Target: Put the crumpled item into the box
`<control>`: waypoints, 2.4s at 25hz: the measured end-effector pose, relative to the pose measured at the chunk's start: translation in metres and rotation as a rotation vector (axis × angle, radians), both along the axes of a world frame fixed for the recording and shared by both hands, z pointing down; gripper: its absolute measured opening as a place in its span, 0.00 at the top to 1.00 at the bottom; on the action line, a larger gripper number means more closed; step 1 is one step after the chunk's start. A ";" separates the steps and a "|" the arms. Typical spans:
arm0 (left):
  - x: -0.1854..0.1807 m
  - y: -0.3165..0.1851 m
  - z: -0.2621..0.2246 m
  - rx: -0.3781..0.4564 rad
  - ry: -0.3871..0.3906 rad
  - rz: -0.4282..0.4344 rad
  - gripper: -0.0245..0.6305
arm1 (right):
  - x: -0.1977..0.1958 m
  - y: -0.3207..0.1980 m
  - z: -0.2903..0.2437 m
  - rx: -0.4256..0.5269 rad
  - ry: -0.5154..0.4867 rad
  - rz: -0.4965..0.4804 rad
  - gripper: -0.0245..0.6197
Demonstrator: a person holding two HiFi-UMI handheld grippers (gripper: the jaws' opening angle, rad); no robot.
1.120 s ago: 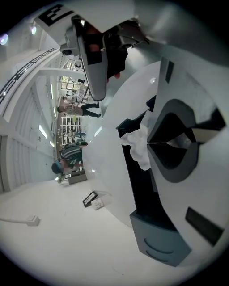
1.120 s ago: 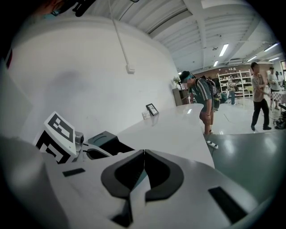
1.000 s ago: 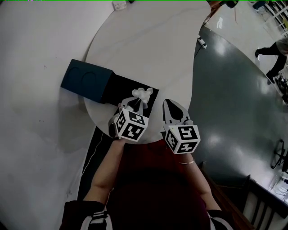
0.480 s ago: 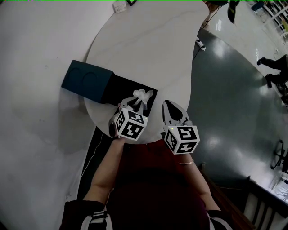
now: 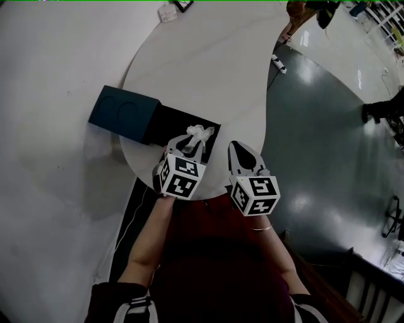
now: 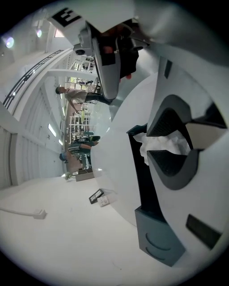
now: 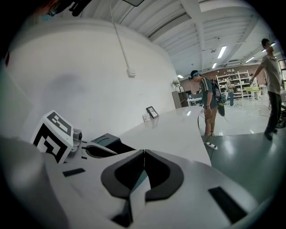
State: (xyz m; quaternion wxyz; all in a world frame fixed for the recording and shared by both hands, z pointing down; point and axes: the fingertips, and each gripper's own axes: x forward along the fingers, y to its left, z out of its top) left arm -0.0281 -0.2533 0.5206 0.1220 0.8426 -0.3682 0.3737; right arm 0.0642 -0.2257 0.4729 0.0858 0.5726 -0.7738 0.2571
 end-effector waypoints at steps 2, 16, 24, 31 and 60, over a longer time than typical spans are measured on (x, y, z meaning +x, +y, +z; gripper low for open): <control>0.000 0.002 -0.009 0.017 0.026 -0.007 0.82 | -0.002 0.003 -0.002 0.006 -0.001 0.000 0.94; -0.013 0.025 -0.056 0.094 0.170 -0.053 0.85 | -0.014 0.030 -0.027 0.065 -0.007 0.004 0.94; -0.030 0.037 -0.071 0.117 0.288 -0.108 0.90 | -0.024 0.044 -0.035 0.090 -0.003 0.003 0.94; -0.043 0.050 -0.086 0.153 0.352 -0.139 0.91 | -0.032 0.057 -0.046 0.117 -0.009 0.003 0.94; -0.087 0.111 -0.123 0.293 0.458 -0.158 0.93 | -0.066 0.111 -0.071 0.209 0.076 0.006 0.94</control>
